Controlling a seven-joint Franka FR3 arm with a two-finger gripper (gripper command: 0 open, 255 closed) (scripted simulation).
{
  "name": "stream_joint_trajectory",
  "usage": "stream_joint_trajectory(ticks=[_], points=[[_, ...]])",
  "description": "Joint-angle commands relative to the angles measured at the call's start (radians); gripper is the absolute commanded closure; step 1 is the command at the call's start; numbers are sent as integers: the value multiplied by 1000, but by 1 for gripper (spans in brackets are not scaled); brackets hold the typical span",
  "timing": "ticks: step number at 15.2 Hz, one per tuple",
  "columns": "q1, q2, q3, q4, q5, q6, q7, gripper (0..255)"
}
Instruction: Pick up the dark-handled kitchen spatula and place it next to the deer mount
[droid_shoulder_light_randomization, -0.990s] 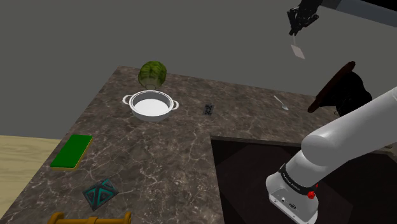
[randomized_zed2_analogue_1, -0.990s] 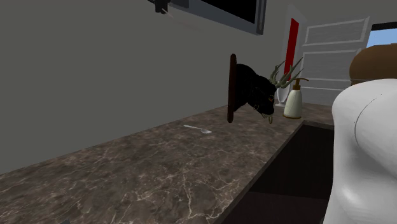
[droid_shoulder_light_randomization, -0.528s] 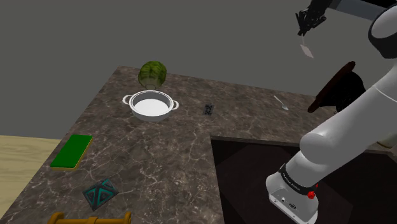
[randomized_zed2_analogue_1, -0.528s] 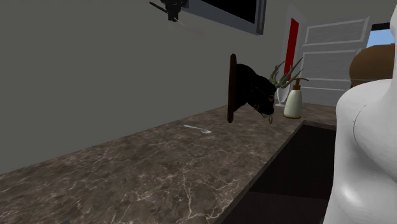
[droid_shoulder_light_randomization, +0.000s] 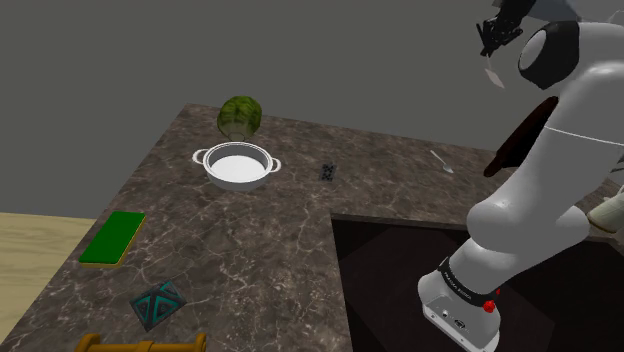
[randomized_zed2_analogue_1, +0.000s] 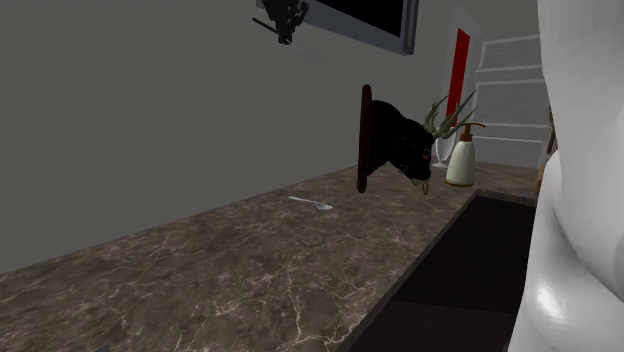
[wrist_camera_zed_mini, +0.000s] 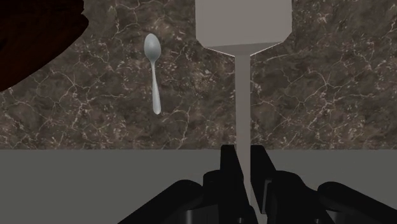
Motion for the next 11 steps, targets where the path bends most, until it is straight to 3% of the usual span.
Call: stream_joint_trajectory(ticks=[1, 2, 6, 11], points=[[-80, 113, -15, 157, 69, -56, -50, 255], [-121, 164, -14, 236, 99, -88, -63, 255], [-62, 79, -14, 44, 46, 24, -59, 255], [-19, 14, -13, -121, 7, 130, -51, 255]])
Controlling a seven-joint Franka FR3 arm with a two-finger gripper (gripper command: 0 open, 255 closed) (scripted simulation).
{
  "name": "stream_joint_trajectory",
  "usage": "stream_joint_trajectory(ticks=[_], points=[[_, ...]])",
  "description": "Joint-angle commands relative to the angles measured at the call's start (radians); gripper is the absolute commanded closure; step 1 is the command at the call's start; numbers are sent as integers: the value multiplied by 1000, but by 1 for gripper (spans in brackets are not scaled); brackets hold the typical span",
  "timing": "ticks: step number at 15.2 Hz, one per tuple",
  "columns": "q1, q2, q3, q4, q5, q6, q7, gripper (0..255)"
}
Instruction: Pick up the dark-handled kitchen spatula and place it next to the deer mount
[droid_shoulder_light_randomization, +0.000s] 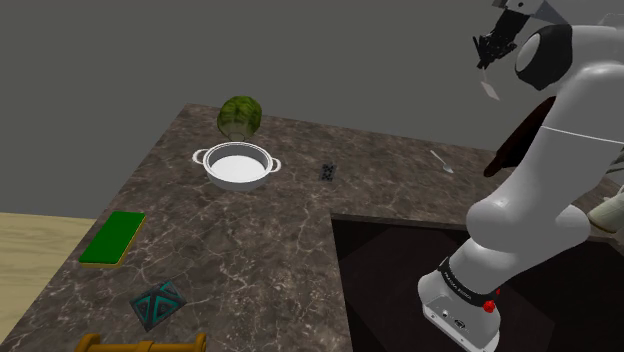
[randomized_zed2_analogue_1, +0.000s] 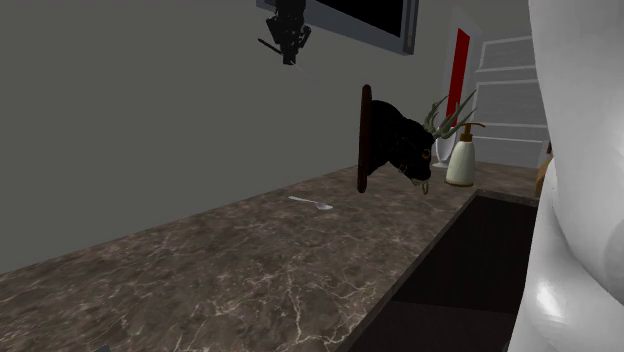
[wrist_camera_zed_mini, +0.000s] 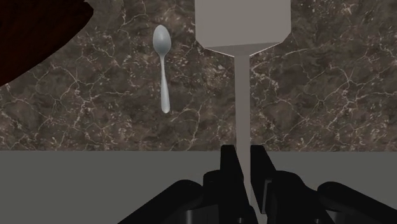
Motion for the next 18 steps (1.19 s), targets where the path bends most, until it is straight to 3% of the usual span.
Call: stream_joint_trajectory(ticks=[1, 18], points=[[15, -26, 1, -66, -15, 43, 3, 255], [65, -121, 11, -421, -66, 314, 19, 255]])
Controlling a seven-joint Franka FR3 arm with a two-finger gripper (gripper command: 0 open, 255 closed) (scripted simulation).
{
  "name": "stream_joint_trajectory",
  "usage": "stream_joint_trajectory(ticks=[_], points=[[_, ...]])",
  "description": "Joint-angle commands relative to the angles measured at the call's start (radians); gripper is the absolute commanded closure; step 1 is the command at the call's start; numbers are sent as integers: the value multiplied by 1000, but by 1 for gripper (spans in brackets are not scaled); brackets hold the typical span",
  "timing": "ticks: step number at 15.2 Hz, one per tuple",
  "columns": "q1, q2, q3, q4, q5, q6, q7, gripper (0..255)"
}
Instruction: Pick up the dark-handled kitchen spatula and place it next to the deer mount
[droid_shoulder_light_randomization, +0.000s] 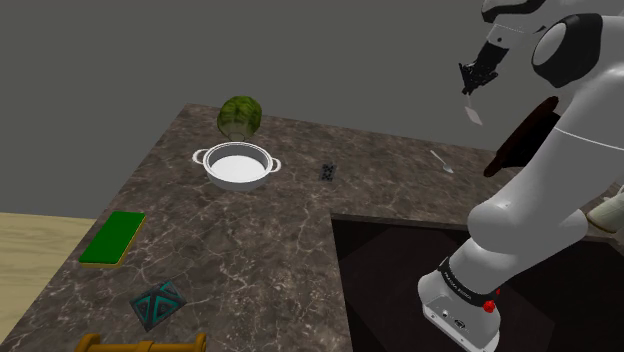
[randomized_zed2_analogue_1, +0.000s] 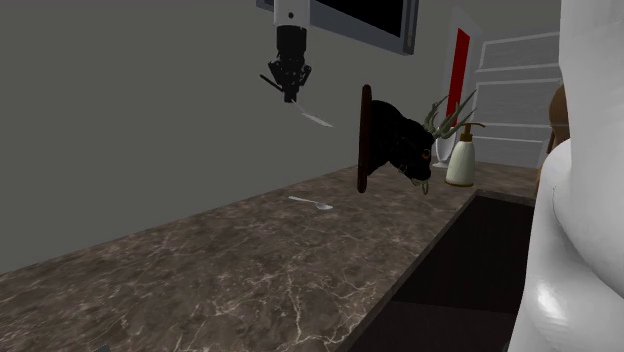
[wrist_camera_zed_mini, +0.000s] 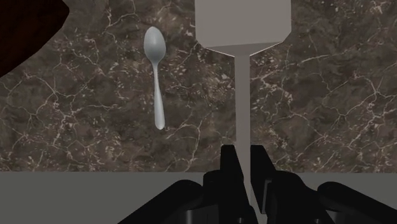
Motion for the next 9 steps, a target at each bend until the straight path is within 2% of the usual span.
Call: stream_joint_trajectory(ticks=[1, 9], points=[[4, -9, 1, -39, -4, 32, 2, 255], [10, -16, 4, -155, -6, 141, 0, 255]])
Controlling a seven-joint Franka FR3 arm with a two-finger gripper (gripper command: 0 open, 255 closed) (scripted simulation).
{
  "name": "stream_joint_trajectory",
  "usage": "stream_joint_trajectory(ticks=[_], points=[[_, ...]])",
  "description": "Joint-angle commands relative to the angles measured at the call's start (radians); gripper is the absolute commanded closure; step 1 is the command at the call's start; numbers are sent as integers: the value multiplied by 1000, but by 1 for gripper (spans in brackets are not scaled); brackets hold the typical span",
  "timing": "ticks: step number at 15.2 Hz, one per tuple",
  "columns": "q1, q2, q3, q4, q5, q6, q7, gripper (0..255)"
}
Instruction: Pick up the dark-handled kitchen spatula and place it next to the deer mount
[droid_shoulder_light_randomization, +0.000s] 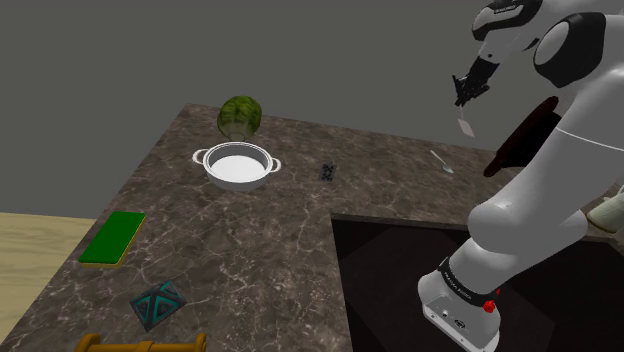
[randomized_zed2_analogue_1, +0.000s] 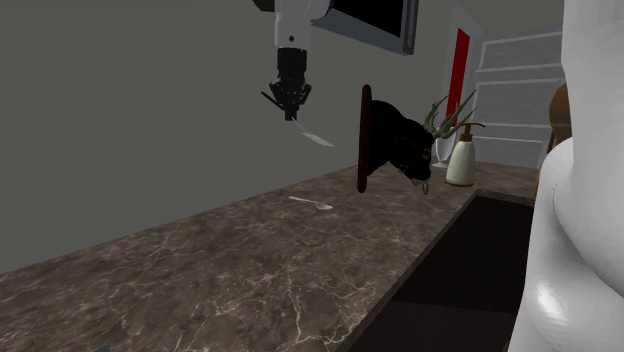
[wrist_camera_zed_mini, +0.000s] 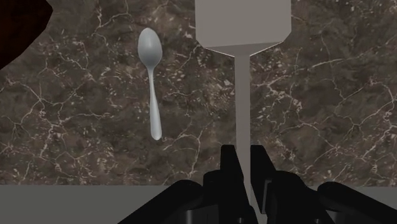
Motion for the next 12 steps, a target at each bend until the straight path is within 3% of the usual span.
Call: stream_joint_trajectory(ticks=[1, 12], points=[[3, -4, 1, -31, -2, 29, 1, 255], [3, 16, 5, -156, 14, 171, -11, 255]])
